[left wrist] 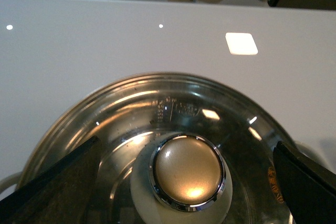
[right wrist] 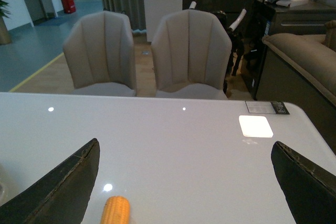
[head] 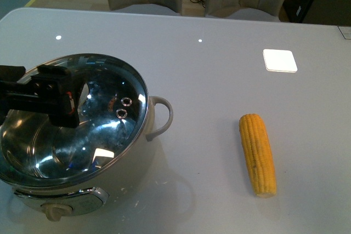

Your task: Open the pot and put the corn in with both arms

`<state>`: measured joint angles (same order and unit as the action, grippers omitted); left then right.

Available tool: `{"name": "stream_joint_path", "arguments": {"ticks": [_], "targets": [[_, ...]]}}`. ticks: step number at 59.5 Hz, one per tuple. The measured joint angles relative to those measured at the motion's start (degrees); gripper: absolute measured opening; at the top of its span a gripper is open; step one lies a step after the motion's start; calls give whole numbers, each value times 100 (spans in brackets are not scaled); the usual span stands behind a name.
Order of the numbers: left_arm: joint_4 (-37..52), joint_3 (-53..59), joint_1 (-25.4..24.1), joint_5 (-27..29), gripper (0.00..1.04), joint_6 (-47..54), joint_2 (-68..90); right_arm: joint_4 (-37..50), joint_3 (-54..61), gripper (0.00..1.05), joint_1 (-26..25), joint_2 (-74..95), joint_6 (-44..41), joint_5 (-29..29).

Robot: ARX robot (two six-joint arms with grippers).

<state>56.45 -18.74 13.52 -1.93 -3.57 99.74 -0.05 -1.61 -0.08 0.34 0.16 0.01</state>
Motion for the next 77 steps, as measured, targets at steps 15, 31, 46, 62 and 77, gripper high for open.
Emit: {"name": "stream_joint_path", "arguments": {"ticks": [15,31,46,62,77], "targets": [[-214,-479,20,-173,98,98,568,0,0,96,0,0,0,0],[-223,-590,-7,-83,98,133,796,0,0,96,0,0,0,0],[-186,-590,-4,168,98,258,925,0,0,96,0,0,0,0],[-192,-610,13,197,84,254,935,0,0,96,0,0,0,0],[-225,-673,63,264,44,339,929,0,0,96,0,0,0,0]]}}
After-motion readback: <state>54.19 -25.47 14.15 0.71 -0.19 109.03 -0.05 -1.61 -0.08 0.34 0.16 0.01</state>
